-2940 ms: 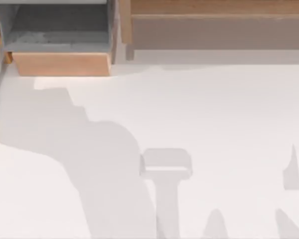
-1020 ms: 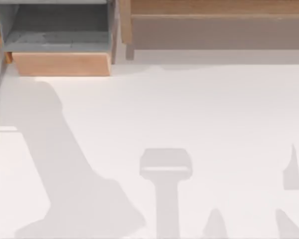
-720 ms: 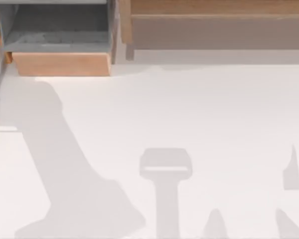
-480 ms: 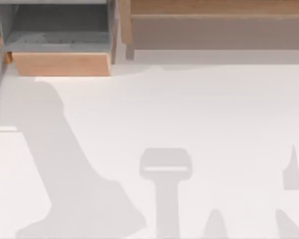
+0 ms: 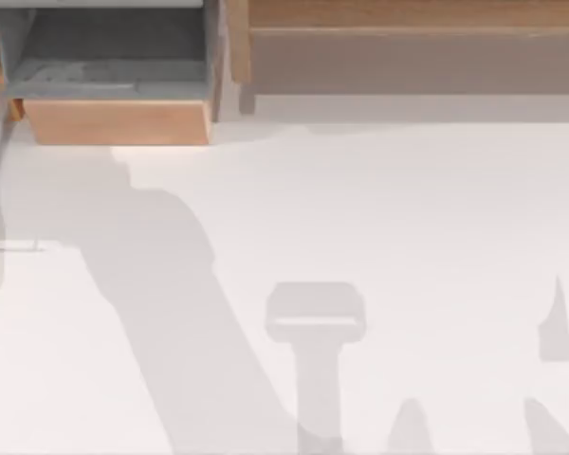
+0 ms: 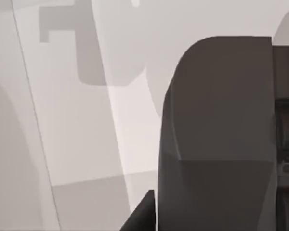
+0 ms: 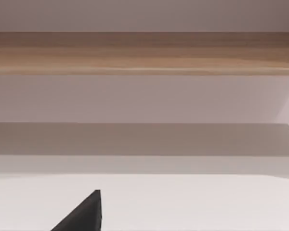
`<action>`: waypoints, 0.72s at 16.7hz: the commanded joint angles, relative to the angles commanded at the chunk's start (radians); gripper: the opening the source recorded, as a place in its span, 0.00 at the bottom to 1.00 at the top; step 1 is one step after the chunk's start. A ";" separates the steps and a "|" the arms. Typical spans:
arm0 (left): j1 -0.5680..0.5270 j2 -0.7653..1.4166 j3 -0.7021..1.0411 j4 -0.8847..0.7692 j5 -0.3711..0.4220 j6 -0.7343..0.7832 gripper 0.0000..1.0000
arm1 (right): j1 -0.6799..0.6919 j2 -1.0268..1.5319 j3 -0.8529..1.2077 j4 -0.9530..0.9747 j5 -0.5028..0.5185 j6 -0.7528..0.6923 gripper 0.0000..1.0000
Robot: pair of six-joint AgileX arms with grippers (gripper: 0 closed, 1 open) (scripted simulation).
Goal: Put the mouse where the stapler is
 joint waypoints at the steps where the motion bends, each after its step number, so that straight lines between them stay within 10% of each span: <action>1: 0.004 -0.055 -0.034 0.020 0.004 0.019 0.00 | 0.000 0.000 0.000 0.000 0.000 0.000 1.00; 12: 0.206 -0.626 -0.721 0.212 -0.010 0.212 0.00 | 0.000 0.000 0.000 0.000 0.000 0.000 1.00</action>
